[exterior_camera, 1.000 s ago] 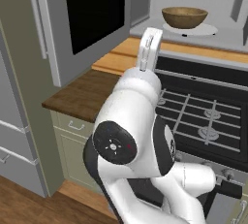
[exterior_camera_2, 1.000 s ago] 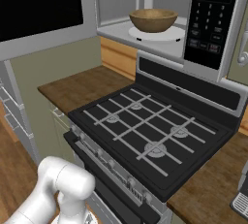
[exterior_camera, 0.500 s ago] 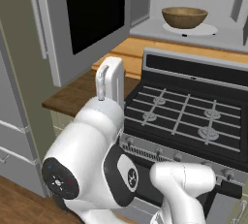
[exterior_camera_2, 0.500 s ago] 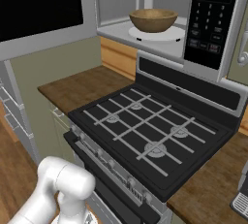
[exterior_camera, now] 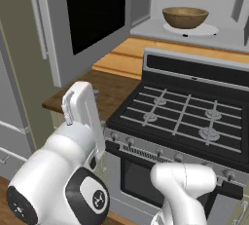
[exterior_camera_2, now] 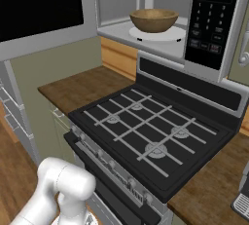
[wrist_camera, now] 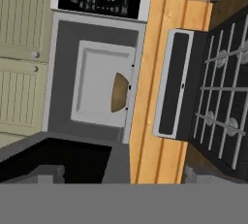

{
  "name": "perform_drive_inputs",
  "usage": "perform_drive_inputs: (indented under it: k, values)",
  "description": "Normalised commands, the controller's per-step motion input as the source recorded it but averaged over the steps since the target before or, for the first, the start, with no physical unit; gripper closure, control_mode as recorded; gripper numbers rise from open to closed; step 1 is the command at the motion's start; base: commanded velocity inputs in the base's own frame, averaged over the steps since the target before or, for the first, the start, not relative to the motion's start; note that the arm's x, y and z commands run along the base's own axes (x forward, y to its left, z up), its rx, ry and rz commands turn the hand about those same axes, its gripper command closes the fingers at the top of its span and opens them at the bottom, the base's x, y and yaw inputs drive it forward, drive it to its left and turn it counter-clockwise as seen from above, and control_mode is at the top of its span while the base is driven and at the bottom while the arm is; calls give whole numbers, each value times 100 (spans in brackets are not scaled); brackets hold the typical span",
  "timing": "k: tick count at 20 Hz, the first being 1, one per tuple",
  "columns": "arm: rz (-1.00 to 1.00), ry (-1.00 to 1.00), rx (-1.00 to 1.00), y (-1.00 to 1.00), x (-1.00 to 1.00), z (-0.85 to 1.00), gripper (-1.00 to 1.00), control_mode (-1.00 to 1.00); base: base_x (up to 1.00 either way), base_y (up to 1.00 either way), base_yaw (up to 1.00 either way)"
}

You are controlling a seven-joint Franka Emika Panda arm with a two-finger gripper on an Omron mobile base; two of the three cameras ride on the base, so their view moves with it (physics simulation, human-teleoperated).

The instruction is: Pick the cucumber from the sink and place it in the bowl. Then pick the bowl and place it in the microwave. Then close the microwave door and press the start button.

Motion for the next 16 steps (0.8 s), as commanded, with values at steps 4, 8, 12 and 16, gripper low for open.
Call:
perform_drive_inputs:
  k: [4, 8, 12, 16]
  values:
    - [-2, -1, 0, 49, 40, -46, -100, -100, 0, 0, 0]
    - [-6, -8, -4, 43, 58, -46, -100, -100, 0, 0, 0]
    - [-12, -6, -1, 25, 73, -35, -100, -100, 0, 0, 0]
    - [-20, -5, 0, 29, 86, -24, -100, -100, 0, 0, 0]
